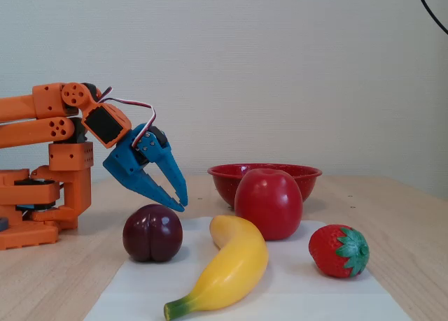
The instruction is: Grasp the banana and put it in the red bowl
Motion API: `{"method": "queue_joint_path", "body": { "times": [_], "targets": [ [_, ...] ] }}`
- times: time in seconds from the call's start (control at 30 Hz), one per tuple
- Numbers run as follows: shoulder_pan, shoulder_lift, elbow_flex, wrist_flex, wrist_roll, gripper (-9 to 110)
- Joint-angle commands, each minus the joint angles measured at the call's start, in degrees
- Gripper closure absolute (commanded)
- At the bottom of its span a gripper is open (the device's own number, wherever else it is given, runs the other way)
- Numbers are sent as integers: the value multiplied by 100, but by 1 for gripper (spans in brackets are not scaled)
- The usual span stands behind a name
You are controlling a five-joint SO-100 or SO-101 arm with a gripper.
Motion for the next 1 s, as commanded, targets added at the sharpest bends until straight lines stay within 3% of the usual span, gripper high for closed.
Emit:
{"method": "queue_joint_path", "body": {
  "times": [0.0, 0.37, 0.97],
  "targets": [
    [35, 88, 88, 18, 44, 101],
    [149, -123, -396, 738, 0, 101],
    [-299, -2918, -4069, 2294, 747, 101]
  ]
}}
